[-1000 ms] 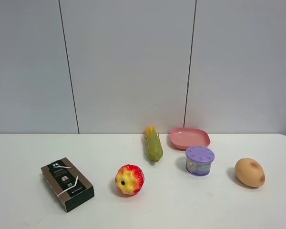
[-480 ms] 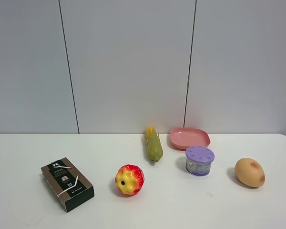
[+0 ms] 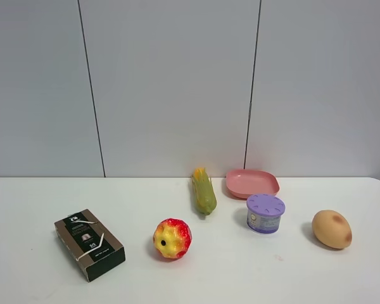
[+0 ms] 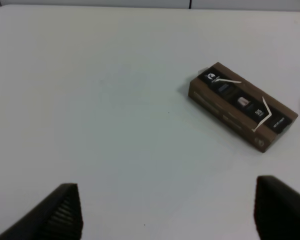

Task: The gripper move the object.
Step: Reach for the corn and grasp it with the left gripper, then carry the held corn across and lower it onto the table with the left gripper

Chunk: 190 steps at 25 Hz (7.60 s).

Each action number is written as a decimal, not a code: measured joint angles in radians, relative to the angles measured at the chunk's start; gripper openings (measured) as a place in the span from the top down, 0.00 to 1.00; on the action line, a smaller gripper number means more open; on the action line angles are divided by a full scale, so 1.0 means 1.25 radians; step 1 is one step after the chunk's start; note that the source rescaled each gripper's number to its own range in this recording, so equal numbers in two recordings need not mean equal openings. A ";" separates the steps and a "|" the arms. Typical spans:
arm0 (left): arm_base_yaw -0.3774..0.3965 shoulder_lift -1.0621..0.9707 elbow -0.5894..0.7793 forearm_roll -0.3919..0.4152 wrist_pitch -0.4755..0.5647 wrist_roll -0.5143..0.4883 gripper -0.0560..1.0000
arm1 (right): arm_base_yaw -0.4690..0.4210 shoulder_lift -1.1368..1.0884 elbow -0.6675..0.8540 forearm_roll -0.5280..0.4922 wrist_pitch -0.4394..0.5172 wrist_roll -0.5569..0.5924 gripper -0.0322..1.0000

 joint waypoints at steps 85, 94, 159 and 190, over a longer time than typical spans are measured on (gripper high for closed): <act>-0.504 2.193 -1.668 0.023 -0.162 -0.177 0.00 | 0.000 0.000 0.000 0.000 0.000 0.000 0.00; -0.516 2.227 -1.668 0.080 -0.180 -0.178 0.00 | 0.000 0.000 0.000 0.000 0.000 0.000 0.00; -0.905 1.927 -1.491 0.173 0.126 0.390 0.93 | 0.000 0.000 0.000 0.000 0.000 0.000 0.00; -0.930 2.104 -1.418 0.084 -0.200 0.493 0.93 | 0.000 0.000 0.000 0.000 0.000 0.000 0.00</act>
